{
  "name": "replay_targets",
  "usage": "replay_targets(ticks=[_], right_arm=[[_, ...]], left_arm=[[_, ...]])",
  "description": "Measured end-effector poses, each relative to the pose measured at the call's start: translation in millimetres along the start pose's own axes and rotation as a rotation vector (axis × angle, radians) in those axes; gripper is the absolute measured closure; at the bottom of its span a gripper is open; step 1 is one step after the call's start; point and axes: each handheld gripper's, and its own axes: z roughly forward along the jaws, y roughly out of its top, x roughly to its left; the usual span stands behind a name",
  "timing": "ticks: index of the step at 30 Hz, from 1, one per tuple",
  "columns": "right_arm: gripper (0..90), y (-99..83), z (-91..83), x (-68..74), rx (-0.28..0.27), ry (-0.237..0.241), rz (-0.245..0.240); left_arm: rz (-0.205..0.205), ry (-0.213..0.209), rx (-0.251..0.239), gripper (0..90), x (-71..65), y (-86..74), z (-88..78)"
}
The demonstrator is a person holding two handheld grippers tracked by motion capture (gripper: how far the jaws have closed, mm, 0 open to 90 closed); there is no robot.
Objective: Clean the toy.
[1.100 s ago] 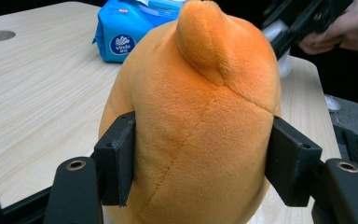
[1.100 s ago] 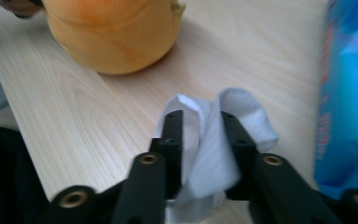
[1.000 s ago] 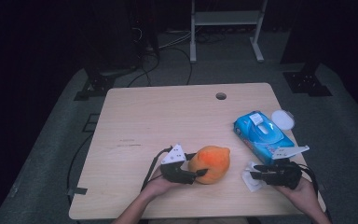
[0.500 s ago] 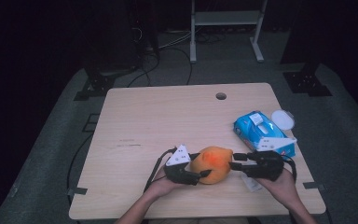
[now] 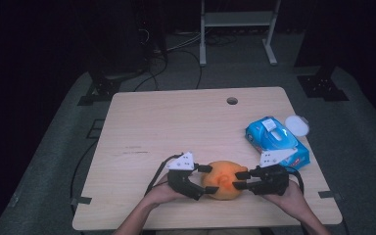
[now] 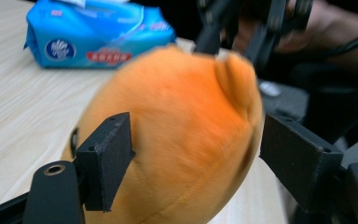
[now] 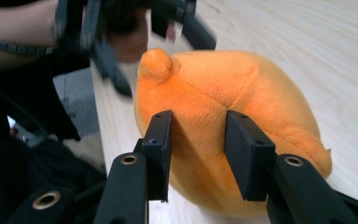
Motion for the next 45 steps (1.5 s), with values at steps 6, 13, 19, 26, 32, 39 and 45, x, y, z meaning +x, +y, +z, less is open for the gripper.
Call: replay_targets(ticks=[6, 13, 19, 26, 32, 39, 45], right_arm=[[60.3, -12.2, -4.0, 10.1, 0.026, 0.014, -0.058], [55.6, -15.0, -4.6, 15.1, 0.037, 0.021, -0.112], [52.5, -20.6, -15.4, 10.7, 0.031, 0.074, -0.076], [47.8, -22.3, -33.4, 5.5, -0.062, 0.049, -0.039], [43.1, -21.1, -36.8, -3.5, -0.099, -0.008, 0.004], [41.9, -22.4, -46.8, -11.2, -0.164, -0.047, 0.037], [41.4, -21.7, -44.9, -15.1, -0.161, -0.064, 0.047]], left_arm=[[-0.024, -0.008, -0.027, 25.9, 12.2, 14.2, 5.8], [-0.034, -0.018, 0.061, 27.8, 29.4, 24.3, 29.0], [-0.035, -0.031, 0.151, 42.8, 25.2, 13.1, 44.0], [0.041, 0.062, 0.163, 67.0, 7.8, 18.0, 41.8], [0.082, 0.098, 0.143, 75.8, -4.4, 27.4, 37.7], [0.089, 0.148, 0.122, 77.9, -4.3, 32.7, 30.7], [0.081, 0.200, 0.112, 78.6, 3.0, 32.6, 17.4]])
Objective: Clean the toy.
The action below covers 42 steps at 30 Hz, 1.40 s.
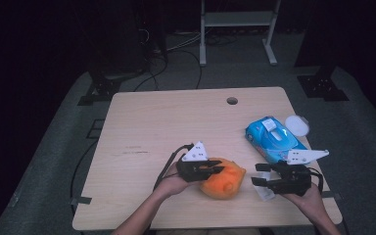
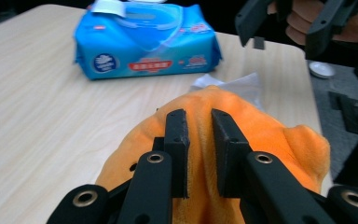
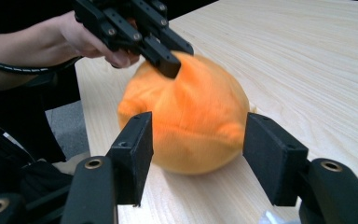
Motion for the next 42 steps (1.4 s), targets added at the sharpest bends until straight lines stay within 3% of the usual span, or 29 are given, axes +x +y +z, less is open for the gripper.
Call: replay_targets(ticks=[8, 10, 12, 13, 14, 16, 25, 31, 42], right_arm=[[41.2, 4.7, 10.1, -6.1, 0.011, -0.007, 0.003], [41.1, 5.3, 13.5, -8.7, 0.013, -0.012, 0.007], [41.1, 4.7, 16.6, -10.8, 0.026, -0.018, 0.006], [41.0, 4.0, 18.3, -11.8, 0.035, -0.025, 0.004], [41.0, 3.2, 19.5, -12.5, 0.043, -0.029, 0.006], [40.9, 1.6, 20.3, -13.3, 0.053, -0.036, 0.008], [39.5, -0.1, 17.0, -17.6, 0.055, -0.074, 0.016], [38.9, -0.6, 17.7, -18.8, 0.065, -0.088, 0.016], [37.6, -1.3, 12.1, -23.8, 0.058, -0.125, 0.029]], left_arm=[[-0.015, 0.135, -0.008, 78.6, 26.1, -2.4, -18.7], [-0.036, 0.179, -0.020, 78.6, 34.1, -7.1, -21.5], [-0.029, 0.216, 0.010, 77.7, 37.3, -14.8, -18.6], [-0.034, 0.224, -0.001, 77.5, 37.4, -19.1, -17.2], [-0.051, 0.222, -0.022, 76.8, 37.4, -21.6, -17.2], [-0.042, 0.219, -0.030, 72.5, 34.4, -23.7, -16.9], [-0.051, 0.119, -0.036, 56.9, 25.5, -23.5, -25.1], [-0.072, 0.124, -0.044, 45.3, 26.4, -20.6, -34.0], [-0.097, 0.169, -0.053, 35.4, 30.4, -27.0, -54.3]])
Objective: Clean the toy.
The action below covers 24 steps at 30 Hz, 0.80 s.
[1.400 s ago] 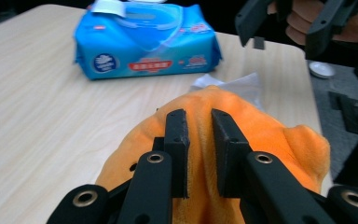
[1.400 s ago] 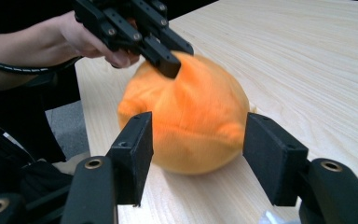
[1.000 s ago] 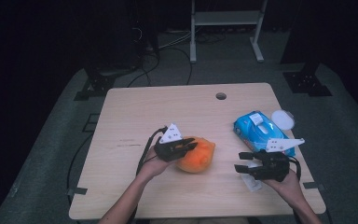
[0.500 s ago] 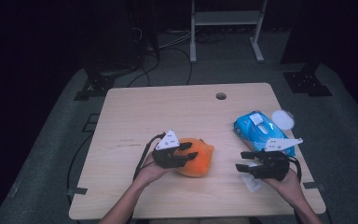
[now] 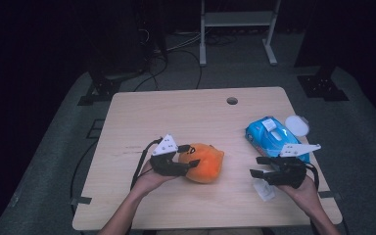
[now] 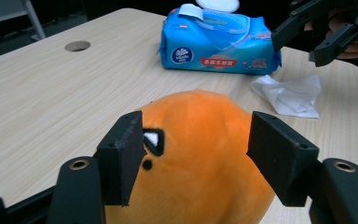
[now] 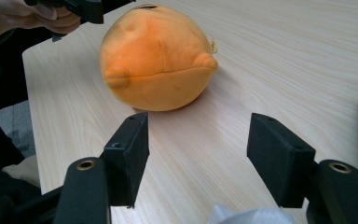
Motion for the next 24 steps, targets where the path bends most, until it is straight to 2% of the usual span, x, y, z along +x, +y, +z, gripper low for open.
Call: replay_targets(ticks=[6, 24], right_arm=[[37.1, -0.5, -1.5, -1.9, -0.001, -0.007, 0.006], [35.3, -0.3, -1.3, -4.5, 0.010, -0.022, 0.015]], left_arm=[[-0.015, 0.014, -0.008, 33.1, 2.1, -3.2, -6.7], [-0.050, 0.055, 0.008, 27.4, 7.1, -17.1, -26.5]])
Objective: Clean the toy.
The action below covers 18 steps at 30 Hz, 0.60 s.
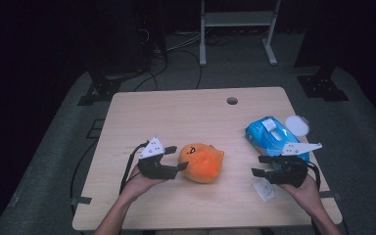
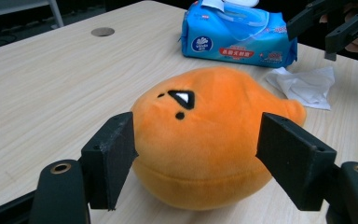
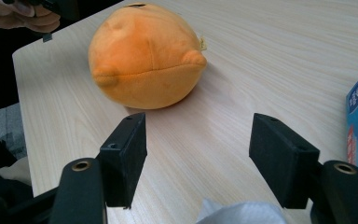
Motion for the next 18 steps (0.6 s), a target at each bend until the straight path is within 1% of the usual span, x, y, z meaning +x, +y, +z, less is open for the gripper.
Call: replay_targets(ticks=[7, 18], right_arm=[[35.1, -0.3, 2.3, 0.0, 0.010, 0.000, 0.003], [35.0, -1.2, 3.9, 0.5, 0.016, -0.001, 0.001]], left_arm=[[-0.015, 0.012, 0.000, 26.5, 2.4, -7.5, -7.8], [-0.028, 0.027, 0.004, 25.6, 5.2, -16.0, -15.0]])
